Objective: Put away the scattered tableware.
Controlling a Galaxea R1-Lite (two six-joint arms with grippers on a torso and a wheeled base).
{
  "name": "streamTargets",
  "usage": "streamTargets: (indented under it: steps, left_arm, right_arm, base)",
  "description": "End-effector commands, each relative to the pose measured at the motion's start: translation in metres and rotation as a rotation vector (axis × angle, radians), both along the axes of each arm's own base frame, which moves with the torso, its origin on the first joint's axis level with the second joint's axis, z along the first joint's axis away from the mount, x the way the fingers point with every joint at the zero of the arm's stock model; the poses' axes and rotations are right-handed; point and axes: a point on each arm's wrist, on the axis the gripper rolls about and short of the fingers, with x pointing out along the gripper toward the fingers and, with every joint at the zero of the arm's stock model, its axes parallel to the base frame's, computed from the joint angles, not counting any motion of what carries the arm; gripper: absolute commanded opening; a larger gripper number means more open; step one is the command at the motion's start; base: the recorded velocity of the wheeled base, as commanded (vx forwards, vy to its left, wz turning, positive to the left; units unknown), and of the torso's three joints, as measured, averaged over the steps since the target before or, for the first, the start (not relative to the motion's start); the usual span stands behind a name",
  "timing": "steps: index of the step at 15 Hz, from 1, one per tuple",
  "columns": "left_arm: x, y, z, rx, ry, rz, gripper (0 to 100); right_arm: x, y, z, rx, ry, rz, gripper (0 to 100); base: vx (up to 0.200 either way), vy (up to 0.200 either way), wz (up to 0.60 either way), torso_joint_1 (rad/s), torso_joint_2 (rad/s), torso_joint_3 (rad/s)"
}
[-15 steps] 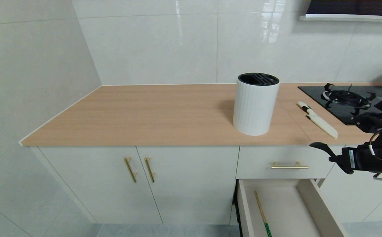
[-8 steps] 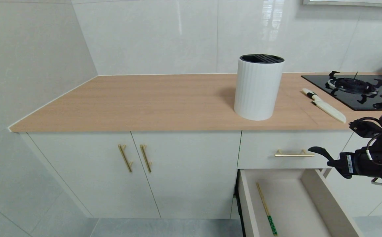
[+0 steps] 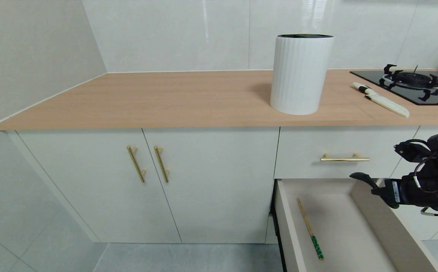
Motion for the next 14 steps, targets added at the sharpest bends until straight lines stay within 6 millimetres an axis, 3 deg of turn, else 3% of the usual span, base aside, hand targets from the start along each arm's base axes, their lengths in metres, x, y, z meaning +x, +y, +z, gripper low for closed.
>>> streamTargets:
  steps: [1, 7, 14]
  left_arm:
    - [0.0, 0.0, 0.0, 0.0, 0.002, 0.001, 100]
    - [0.0, 0.0, 0.0, 0.0, 0.002, 0.001, 100]
    - [0.0, 0.0, 0.0, 0.0, 0.002, 0.002, 100]
  right_arm:
    - [0.003, 0.0, -0.006, 0.002, 0.021, 0.0, 0]
    - [0.018, -0.001, -0.032, -0.021, 0.052, -0.024, 0]
    - [0.025, 0.001, -0.049, -0.044, 0.101, 0.008, 0]
  base:
    - [0.0, 0.0, 0.0, -0.168, 0.45, 0.276]
    - [0.0, 0.0, 0.0, -0.146, 0.42, 0.269]
    - [0.0, 0.0, 0.0, -0.01, 0.03, 0.021]
